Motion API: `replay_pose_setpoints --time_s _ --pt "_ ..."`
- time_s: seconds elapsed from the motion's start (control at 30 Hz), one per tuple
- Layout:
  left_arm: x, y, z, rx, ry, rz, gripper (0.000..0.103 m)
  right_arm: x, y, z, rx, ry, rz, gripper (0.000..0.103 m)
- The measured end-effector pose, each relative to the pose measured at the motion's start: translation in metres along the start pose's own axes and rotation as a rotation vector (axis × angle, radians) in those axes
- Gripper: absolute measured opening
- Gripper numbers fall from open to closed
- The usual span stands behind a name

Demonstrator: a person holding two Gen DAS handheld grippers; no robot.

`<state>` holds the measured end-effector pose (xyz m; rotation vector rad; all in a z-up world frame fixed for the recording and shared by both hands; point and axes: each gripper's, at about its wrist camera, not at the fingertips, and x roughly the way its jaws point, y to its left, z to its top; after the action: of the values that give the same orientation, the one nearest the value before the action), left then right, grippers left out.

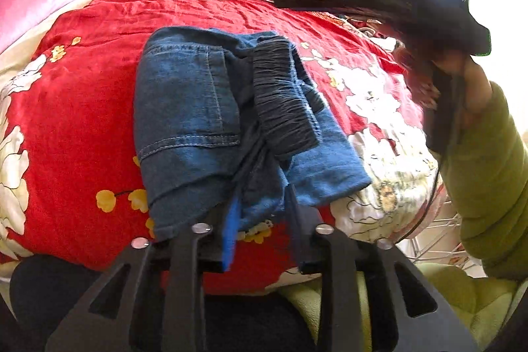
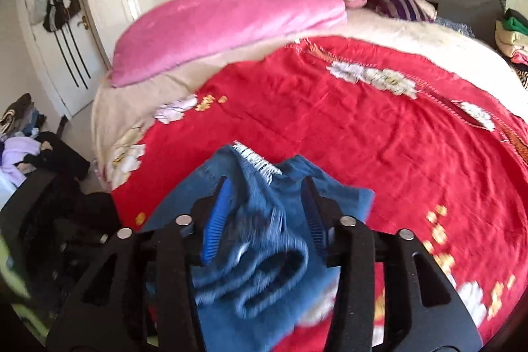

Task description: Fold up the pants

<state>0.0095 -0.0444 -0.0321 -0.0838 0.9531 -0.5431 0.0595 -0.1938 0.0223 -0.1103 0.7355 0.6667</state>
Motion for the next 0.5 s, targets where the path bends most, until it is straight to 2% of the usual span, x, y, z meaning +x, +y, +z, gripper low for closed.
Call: replay_pose_setpoints --time_s 0.1,0.17,0.23,0.3,0.5 --pt "-0.011 -0.005 0.002 0.013 -0.022 0.017 0.035 -0.023 0.006 -0.015 -0.009 -0.026 0.008 0.047" --pt "-0.017 -0.008 0.004 0.020 -0.034 0.032 0.036 -0.038 0.011 -0.026 -0.023 -0.036 -0.007 0.057" --pt "-0.022 -0.010 0.005 0.024 -0.046 0.044 0.038 -0.047 0.014 -0.034 -0.038 -0.037 -0.044 0.058" --pt "-0.025 -0.012 0.007 0.025 -0.055 0.061 0.046 -0.054 0.014 -0.041 -0.038 -0.036 -0.051 0.059" --pt "-0.040 -0.009 0.012 0.011 -0.087 0.105 0.053 -0.073 0.023 -0.057 -0.066 -0.054 -0.071 0.066"
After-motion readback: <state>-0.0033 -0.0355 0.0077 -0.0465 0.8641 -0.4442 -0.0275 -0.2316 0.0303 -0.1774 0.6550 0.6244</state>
